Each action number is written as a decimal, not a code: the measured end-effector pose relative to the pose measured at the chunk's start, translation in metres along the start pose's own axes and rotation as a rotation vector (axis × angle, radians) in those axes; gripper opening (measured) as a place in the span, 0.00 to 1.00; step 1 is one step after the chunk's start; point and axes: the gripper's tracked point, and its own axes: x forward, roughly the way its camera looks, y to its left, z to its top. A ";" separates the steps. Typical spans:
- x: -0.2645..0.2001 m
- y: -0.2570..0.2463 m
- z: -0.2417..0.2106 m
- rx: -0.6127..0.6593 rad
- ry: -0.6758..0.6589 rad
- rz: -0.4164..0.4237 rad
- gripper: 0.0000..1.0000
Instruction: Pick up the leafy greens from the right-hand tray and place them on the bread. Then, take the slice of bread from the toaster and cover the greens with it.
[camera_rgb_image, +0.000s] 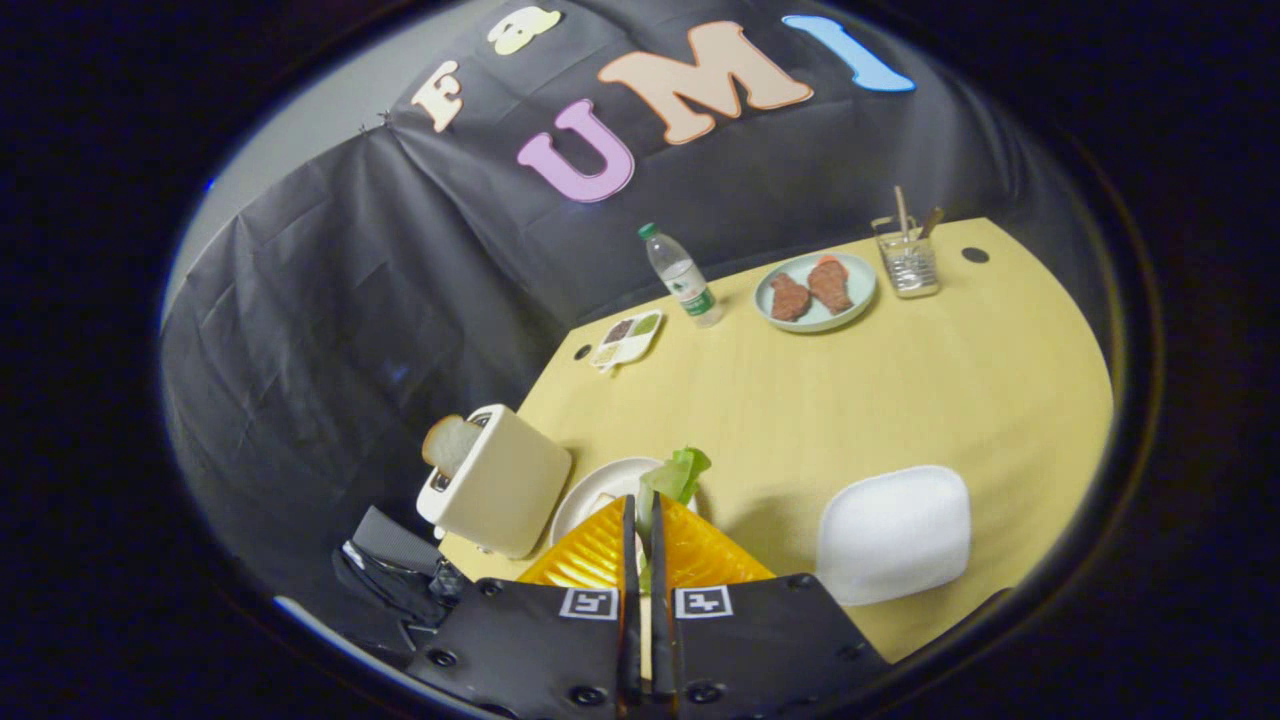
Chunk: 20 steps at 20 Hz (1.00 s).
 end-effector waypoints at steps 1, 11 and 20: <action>0.009 0.012 -0.004 0.004 0.011 0.011 0.07; 0.092 0.102 -0.042 0.123 0.101 0.136 0.07; 0.117 0.015 -0.079 0.087 0.151 -0.186 0.07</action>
